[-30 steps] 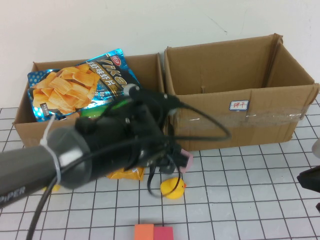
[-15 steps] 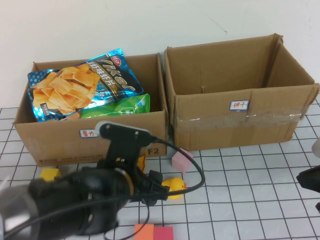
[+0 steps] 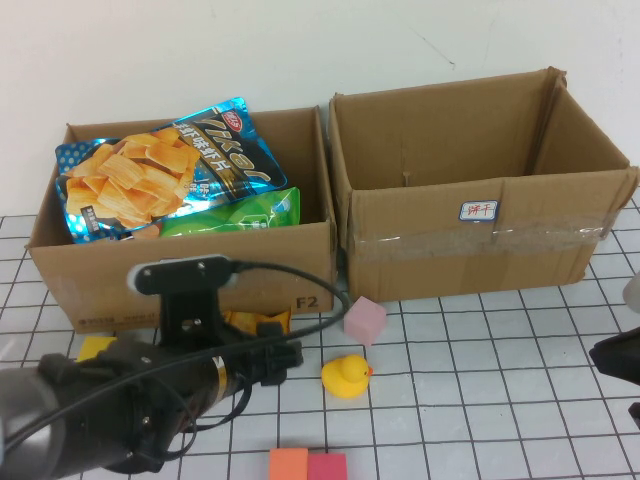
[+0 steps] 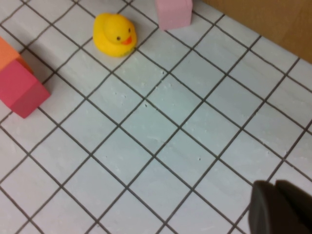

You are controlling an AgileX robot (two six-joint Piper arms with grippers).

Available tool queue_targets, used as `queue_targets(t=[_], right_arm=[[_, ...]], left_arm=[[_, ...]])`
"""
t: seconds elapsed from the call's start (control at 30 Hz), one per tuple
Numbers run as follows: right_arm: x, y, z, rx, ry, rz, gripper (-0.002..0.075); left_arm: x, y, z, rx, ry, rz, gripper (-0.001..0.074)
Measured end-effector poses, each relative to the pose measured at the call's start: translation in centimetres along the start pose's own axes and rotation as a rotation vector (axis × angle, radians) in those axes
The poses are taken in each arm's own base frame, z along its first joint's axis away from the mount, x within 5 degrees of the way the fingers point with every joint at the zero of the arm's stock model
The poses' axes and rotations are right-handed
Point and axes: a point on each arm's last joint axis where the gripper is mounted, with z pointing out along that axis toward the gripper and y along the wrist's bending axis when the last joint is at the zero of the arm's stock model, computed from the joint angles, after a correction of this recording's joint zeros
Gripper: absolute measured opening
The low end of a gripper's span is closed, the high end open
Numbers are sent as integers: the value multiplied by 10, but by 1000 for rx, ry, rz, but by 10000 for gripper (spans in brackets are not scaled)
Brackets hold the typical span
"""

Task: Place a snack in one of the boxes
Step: Pick up the biscuit

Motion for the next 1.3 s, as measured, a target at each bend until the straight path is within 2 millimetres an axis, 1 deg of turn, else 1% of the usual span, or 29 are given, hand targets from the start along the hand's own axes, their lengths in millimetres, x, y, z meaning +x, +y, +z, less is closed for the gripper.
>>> queue_targets(t=[0.27,0.4,0.67,0.8,1.1,1.2,1.3], right_arm=[[-1,0,0,-4,-7,-1,-1],[-1,0,0,-4,-6,-1,-1],[-1,0,0,-3,-8,-7,-1],[-1,0,0,-3,-8,-8,-1],[-1,0,0,-3,-8,-9,-1],[-1,0,0,-3,-8,-8,-1],[-1,0,0,-3,-8,-8,-1]], left_arm=[[8,5,18,-17,27,171,565],[7,2,27,-24,31,220,565],[4,-4,45,-37,33,231,565],[7,-5,52,-44,46,235,565],[12,-3,59,-60,61,230,564],[13,-3,61,-64,66,232,530],[16,-2,63,-69,76,235,454]])
